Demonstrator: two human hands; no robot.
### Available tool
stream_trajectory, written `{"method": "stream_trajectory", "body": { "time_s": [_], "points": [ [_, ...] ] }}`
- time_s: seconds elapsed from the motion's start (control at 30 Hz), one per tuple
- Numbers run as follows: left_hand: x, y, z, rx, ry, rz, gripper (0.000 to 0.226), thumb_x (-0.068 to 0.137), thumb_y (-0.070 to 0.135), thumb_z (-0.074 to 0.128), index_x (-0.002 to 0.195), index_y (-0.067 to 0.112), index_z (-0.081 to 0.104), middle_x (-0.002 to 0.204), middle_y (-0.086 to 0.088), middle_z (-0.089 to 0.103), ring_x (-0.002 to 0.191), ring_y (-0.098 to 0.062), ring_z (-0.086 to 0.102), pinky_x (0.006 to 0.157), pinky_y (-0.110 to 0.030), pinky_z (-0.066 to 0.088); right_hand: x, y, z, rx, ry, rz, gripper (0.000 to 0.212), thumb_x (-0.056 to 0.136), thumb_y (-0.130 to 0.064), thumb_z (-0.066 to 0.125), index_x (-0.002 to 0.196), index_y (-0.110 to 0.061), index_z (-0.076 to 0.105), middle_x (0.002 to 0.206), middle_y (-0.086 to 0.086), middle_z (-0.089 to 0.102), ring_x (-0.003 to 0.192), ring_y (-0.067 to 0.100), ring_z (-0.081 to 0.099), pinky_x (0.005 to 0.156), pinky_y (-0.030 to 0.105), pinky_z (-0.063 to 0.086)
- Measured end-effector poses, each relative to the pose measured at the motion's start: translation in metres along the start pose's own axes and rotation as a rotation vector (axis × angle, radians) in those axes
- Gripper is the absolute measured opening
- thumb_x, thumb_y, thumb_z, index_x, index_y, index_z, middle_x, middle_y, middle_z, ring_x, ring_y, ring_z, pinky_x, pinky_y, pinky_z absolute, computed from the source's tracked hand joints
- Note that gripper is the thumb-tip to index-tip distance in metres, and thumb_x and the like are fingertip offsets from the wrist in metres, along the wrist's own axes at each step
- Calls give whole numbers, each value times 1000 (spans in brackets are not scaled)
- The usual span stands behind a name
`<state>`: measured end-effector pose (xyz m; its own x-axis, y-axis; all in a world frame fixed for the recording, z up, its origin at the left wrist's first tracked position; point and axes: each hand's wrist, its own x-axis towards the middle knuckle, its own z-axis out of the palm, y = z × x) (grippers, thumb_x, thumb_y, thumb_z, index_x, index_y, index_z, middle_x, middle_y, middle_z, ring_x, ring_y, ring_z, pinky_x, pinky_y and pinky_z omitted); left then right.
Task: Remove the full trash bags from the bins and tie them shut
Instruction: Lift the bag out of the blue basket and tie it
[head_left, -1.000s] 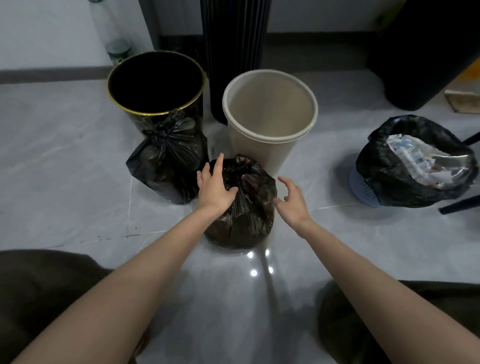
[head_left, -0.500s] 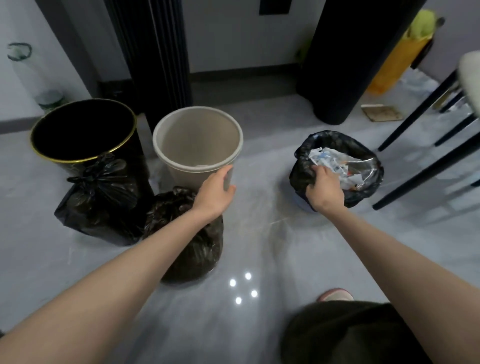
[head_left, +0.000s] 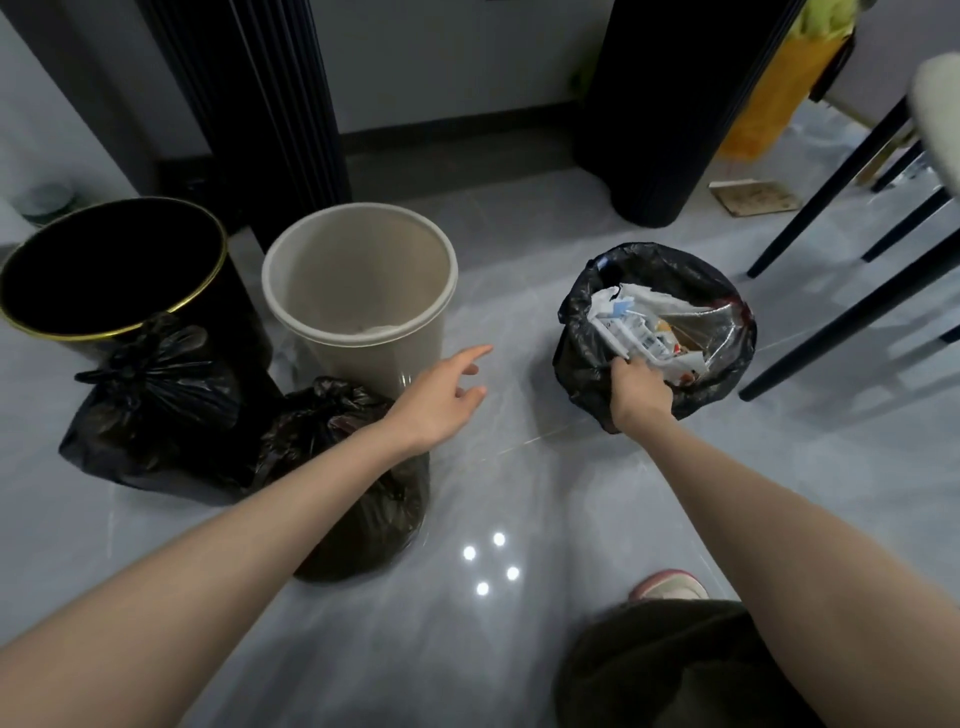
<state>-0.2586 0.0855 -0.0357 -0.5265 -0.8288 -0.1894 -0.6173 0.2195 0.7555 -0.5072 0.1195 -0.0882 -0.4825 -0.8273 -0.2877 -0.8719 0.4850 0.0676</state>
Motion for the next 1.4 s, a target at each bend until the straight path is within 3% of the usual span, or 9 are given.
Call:
{"method": "stream_trajectory", "body": {
  "time_s": [0.27, 0.5, 0.73, 0.9, 1.0, 1.1, 1.23, 1.3, 1.4],
  "points": [
    [-44, -18, -6, -61, 5, -88, 53, 95, 21, 51, 144, 29, 32, 135, -2, 48, 100, -16, 58, 91, -26, 44, -53, -32, 11, -286, 75, -236, 38, 85, 0, 54, 122, -3, 45, 124, 15, 55, 116, 33, 53, 85, 37, 49],
    [-106, -46, -25, -70, 7, -227, 53, 95, 22, 51, 144, 28, 33, 132, -3, 50, 95, -14, 58, 85, -23, 43, -126, -87, 16, -39, -121, -447, 36, 89, -22, 57, 117, -2, 47, 116, 19, 62, 108, 37, 58, 82, 38, 46],
    [-165, -77, -33, -167, 15, -433, 50, 95, 24, 50, 142, 29, 35, 134, -7, 51, 121, -21, 51, 101, -32, 41, -194, -135, 33, 67, -215, -651, 33, 92, -30, 54, 110, -2, 53, 108, 20, 61, 100, 37, 59, 80, 39, 47],
    [-199, -90, -25, -254, 38, -548, 47, 97, 24, 45, 143, 25, 35, 128, -10, 54, 111, -27, 56, 83, -32, 47, -227, -150, 52, 206, -251, -681, 34, 93, -35, 54, 109, -6, 57, 103, 16, 65, 96, 33, 62, 83, 40, 51],
    [-205, -93, -19, -323, 76, -625, 46, 99, 26, 42, 143, 24, 34, 128, -8, 53, 103, -22, 54, 68, -27, 49, -235, -150, 54, 331, -289, -698, 42, 92, -36, 56, 124, -9, 56, 115, 12, 66, 107, 27, 62, 92, 39, 50],
    [-206, -94, -8, -392, 77, -691, 48, 98, 28, 44, 145, 23, 31, 128, -8, 51, 109, -23, 52, 74, -34, 50, -234, -145, 42, 384, -216, -712, 40, 90, -42, 57, 120, -16, 61, 110, 5, 70, 101, 19, 65, 91, 32, 50],
    [-200, -97, 7, -489, 69, -727, 60, 96, 32, 48, 148, 21, 21, 141, -8, 44, 126, -25, 46, 96, -37, 46, -220, -125, 26, 510, -37, -587, 26, 93, -33, 52, 110, -17, 65, 96, 3, 73, 87, 16, 67, 78, 29, 53],
    [-195, -99, 13, -503, 71, -729, 67, 95, 34, 51, 150, 18, 17, 146, -8, 40, 131, -25, 42, 107, -39, 39, -209, -106, 25, 541, 87, -504, 26, 94, -25, 50, 115, -16, 63, 105, 2, 70, 95, 17, 63, 83, 31, 51],
    [-189, -100, 22, -568, 88, -761, 73, 93, 37, 54, 150, 17, 13, 149, -6, 37, 134, -24, 39, 107, -36, 37, -193, -74, 33, 538, 270, -332, 30, 91, -17, 51, 119, -12, 59, 118, 7, 62, 114, 25, 50, 97, 35, 39]
  ]
}}
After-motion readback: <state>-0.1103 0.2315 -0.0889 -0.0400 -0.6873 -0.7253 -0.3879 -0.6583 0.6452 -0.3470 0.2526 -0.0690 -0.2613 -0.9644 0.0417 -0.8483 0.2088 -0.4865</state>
